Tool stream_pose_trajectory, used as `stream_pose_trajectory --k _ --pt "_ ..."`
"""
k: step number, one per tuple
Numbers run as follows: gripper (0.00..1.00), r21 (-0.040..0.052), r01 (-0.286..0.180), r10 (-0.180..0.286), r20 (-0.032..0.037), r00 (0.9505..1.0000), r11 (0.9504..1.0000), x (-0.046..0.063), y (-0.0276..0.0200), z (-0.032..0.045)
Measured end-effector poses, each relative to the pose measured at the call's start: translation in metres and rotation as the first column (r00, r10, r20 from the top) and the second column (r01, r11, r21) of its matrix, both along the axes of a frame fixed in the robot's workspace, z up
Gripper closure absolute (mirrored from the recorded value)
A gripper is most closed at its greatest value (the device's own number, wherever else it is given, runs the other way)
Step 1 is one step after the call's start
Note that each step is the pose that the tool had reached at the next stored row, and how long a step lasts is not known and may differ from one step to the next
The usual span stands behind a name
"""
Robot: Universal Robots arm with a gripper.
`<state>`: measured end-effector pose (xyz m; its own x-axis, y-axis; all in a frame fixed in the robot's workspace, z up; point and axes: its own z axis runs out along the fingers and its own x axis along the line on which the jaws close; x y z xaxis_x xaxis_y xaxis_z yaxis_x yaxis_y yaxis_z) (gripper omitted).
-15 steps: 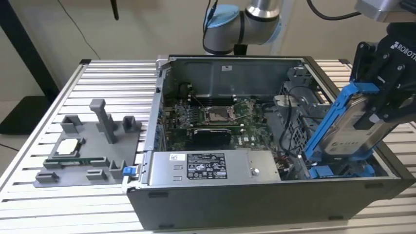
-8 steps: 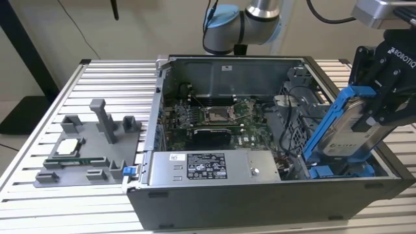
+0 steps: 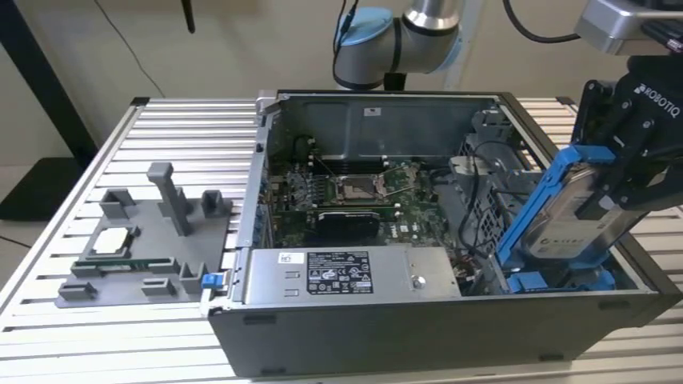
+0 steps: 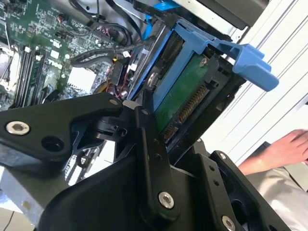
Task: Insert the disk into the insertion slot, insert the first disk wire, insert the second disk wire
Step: 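Insert the disk into the insertion slot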
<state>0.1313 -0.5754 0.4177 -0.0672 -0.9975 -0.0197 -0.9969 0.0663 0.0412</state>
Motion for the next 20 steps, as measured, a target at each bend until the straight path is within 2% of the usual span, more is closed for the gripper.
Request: stream_pose_trajectory --k 6,20 --pt "1.0 0.0002 0.0 0.0 -0.004 1.0 1.0 0.0 -0.0023 -0.0028" --pt "1.0 0.0003 0.0 0.0 -0.0058 1.0 1.0 0.0 -0.0023 -0.0227"
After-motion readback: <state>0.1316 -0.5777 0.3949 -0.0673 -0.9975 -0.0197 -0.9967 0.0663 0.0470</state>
